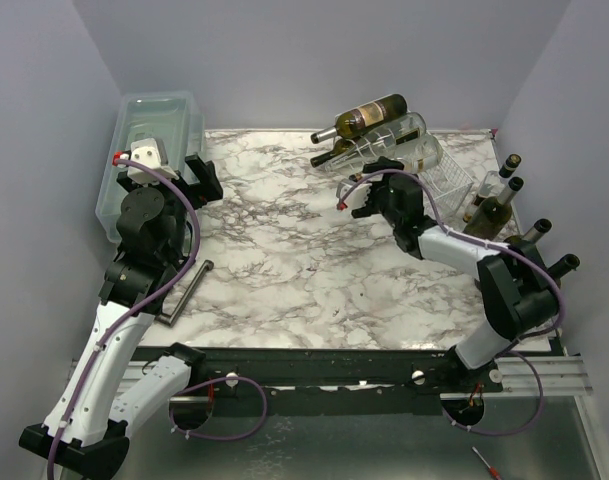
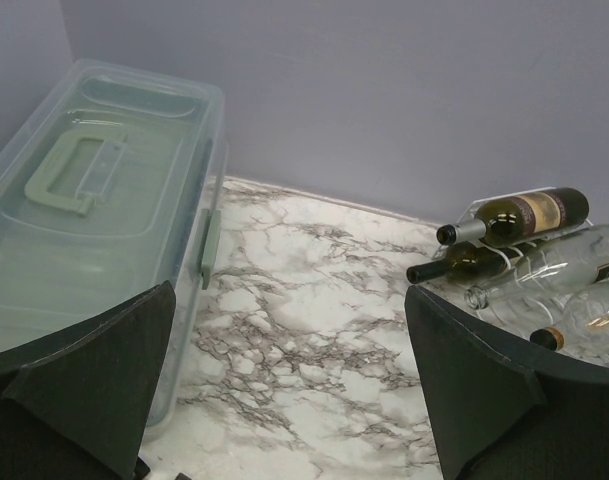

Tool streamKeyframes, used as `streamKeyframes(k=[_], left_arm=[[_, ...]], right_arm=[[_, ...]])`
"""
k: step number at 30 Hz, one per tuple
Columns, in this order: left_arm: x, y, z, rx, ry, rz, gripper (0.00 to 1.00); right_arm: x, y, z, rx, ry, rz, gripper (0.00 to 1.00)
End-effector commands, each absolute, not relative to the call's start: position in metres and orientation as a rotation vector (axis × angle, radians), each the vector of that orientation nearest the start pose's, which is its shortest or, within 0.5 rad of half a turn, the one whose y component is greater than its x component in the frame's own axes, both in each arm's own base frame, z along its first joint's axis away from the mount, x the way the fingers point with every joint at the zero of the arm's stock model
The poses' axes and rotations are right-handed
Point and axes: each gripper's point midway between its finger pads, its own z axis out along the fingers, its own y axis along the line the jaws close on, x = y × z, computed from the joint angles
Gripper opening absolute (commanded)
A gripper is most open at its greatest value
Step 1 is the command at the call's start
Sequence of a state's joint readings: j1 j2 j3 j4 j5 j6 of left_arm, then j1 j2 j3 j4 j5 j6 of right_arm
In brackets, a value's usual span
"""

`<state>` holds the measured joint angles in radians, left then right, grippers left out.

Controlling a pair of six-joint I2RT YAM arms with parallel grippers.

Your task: Put the wine bottle on the wine rack

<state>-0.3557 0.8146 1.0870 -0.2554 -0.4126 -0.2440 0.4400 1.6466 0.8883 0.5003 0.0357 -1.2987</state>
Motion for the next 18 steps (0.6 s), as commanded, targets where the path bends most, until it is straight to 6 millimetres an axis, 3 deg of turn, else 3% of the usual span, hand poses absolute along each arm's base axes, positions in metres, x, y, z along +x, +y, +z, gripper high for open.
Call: streamKeyframes(k=[1, 4, 7, 11, 15, 18], left_arm=[[0.302, -0.052, 0.392, -0.234, 1.537, -0.178, 0.99], [0.303, -0.054, 0.39, -0.229, 1.542, -0.182, 0.99], [0.304, -0.054, 0.389, -0.229, 1.546, -0.18, 0.99], [0.303, -0.059, 0.39, -0.215, 1.547, -0.2, 0.99], [0.305, -0.062, 0.387, -0.211, 1.557, -0.203, 0.99], [0.303, -0.062, 0.39, -0.21, 1.547, -0.214, 0.99]], right_arm=[[0.445, 0.176, 0.191, -1.371, 1.27, -0.544, 1.0], [0.431, 0.179, 0.203, -1.327, 1.299, -0.47, 1.0], [0.423, 0.181, 0.229, -1.219, 1.327, -0.409, 1.0], [0.42, 0.175, 0.284, -0.861, 1.349, -0.276, 1.0], [0.411, 0.168, 0.323, -0.593, 1.374, -0.124, 1.0], [0.404, 0.151, 0.349, -0.39, 1.378, -0.075, 1.0]])
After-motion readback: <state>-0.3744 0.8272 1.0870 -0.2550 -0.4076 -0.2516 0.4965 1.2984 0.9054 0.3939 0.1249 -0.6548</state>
